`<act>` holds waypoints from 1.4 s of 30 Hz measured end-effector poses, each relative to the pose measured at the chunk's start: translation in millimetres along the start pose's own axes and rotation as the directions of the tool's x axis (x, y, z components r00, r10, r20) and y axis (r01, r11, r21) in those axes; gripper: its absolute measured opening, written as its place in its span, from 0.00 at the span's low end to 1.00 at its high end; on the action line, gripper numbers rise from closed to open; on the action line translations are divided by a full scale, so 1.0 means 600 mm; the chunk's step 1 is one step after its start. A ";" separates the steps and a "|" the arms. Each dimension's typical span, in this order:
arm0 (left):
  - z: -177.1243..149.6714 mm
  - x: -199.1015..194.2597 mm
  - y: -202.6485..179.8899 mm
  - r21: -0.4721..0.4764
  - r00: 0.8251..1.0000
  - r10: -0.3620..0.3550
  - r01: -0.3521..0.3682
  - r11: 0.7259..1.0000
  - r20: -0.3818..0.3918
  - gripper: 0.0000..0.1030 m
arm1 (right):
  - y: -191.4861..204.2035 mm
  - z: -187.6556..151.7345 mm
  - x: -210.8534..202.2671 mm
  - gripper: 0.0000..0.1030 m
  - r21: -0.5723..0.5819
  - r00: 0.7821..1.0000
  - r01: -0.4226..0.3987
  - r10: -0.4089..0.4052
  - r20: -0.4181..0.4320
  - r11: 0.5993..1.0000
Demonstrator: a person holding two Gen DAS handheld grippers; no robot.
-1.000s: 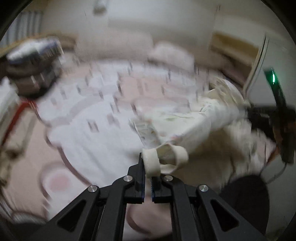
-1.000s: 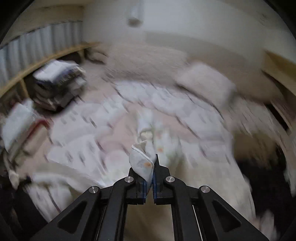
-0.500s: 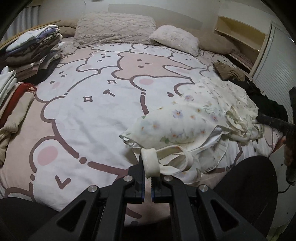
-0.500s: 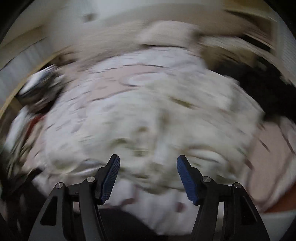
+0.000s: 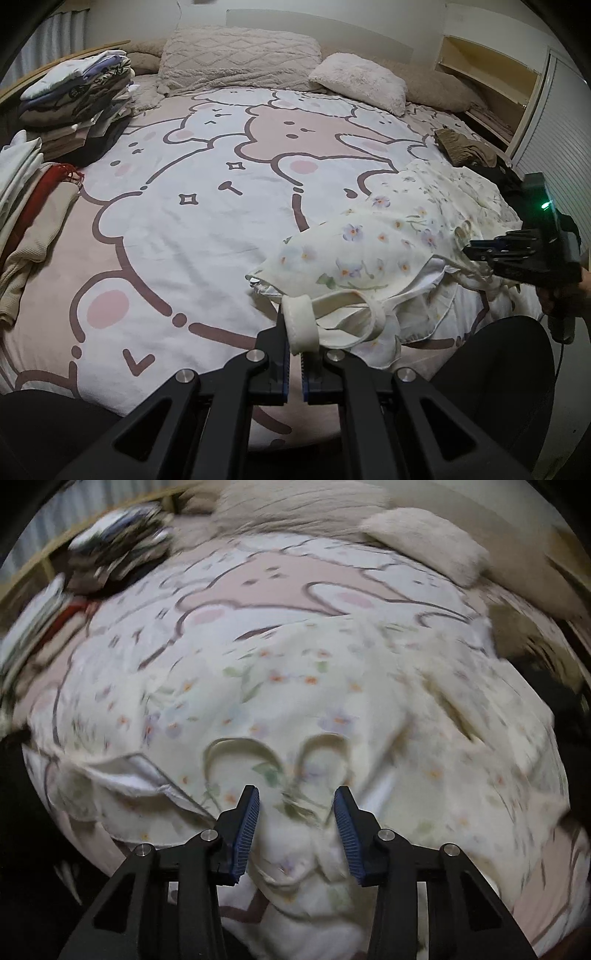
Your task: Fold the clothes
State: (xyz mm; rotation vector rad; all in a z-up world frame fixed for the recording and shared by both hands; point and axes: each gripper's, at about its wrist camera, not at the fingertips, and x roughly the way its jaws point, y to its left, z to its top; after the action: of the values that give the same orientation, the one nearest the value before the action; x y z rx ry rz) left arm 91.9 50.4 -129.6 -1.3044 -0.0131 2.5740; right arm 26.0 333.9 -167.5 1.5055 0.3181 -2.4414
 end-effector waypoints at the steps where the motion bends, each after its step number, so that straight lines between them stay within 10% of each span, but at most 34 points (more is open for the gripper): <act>1: 0.002 0.000 -0.001 0.002 1.000 0.001 -0.001 1.000 0.003 0.05 | 0.007 0.004 0.011 0.10 -0.036 1.000 0.009 -0.010 -0.018 0.999; 9: 0.011 0.003 0.014 -0.012 1.000 0.027 -0.026 1.000 0.016 0.05 | -0.121 -0.065 -0.148 0.05 0.375 0.965 0.090 -0.173 0.195 0.923; 17: -0.006 0.012 -0.005 0.031 1.000 0.018 -0.018 0.999 -0.002 0.05 | -0.147 -0.192 -0.115 0.05 0.498 0.989 0.118 -0.144 0.015 0.859; 18: -0.009 0.012 -0.006 0.034 1.000 0.017 -0.017 0.999 -0.003 0.05 | -0.143 -0.199 -0.111 0.08 0.507 0.993 0.098 -0.121 0.013 0.857; 21: -0.013 0.008 -0.007 0.043 1.000 0.020 -0.020 0.999 0.005 0.05 | -0.131 -0.213 -0.118 0.70 0.529 0.995 0.066 -0.098 0.032 0.846; 22: -0.014 0.004 -0.006 0.044 1.000 0.018 -0.019 0.999 0.013 0.05 | -0.130 -0.219 -0.126 0.72 0.534 0.993 0.062 -0.106 0.052 0.843; 31: -0.025 -0.029 -0.021 0.118 0.997 0.002 -0.010 0.993 0.072 0.05 | -0.109 -0.226 -0.216 0.72 0.520 0.968 -0.191 0.072 0.241 0.832; 42: -0.036 -0.034 -0.035 0.146 0.997 0.003 -0.014 0.989 0.075 0.05 | -0.051 -0.117 -0.048 0.39 0.335 0.949 -0.264 0.305 -0.078 0.905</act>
State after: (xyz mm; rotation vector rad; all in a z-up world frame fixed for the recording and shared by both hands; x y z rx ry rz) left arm 125.2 63.7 -124.1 -1.1582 0.1650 2.5751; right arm 87.3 387.8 -171.3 1.7030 -0.2783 -2.2417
